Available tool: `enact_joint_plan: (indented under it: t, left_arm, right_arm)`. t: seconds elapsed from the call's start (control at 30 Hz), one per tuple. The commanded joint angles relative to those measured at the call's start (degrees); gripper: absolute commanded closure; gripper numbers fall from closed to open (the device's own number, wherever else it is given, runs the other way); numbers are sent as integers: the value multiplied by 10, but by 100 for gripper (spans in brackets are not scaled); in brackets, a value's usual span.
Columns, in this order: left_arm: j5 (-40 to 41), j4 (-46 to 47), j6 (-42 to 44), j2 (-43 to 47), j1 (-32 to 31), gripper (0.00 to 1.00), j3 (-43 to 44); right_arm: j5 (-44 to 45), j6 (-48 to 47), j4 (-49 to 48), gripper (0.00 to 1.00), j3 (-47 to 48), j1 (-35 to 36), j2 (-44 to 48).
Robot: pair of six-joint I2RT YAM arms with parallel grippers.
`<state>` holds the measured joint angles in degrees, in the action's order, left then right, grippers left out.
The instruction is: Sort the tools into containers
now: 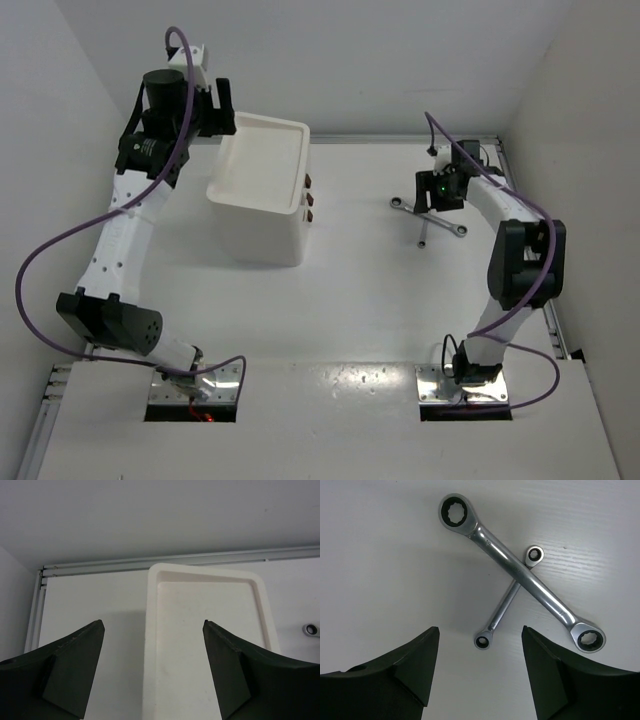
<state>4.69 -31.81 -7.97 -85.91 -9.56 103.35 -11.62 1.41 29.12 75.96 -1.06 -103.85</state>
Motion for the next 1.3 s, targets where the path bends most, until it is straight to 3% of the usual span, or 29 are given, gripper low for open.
enact_joint_plan:
  t: [0.0, 0.07, 0.2, 0.53, 0.83, 1.07, 1.27]
  left_arm:
    - [25, 22, -1, 30, 5, 14, 5]
    - [25, 22, 5, 30, 5, 14, -3]
    - [25, 22, 18, 30, 5, 14, -15]
    - [20, 11, 18, 25, 21, 13, -25]
    - [15, 11, 18, 8, 21, 13, -25]
    - [15, 11, 13, 3, 21, 13, -20]
    - [15, 11, 13, -2, 21, 13, -15]
  right_arm:
    - [18, 22, -24, 33, -5, -2, -16]
    - [-25, -21, -11, 32, 24, -7, -38]
    - [-82, -211, 80, 29, 109, -30, -94]
    - [-118, -386, 189, 29, 204, -73, -173]
    - [-129, -435, 208, 29, 198, -73, -200]
    - [-69, -422, 152, 32, 175, -62, -214]
    - [-53, -422, 158, 34, 199, -57, -245]
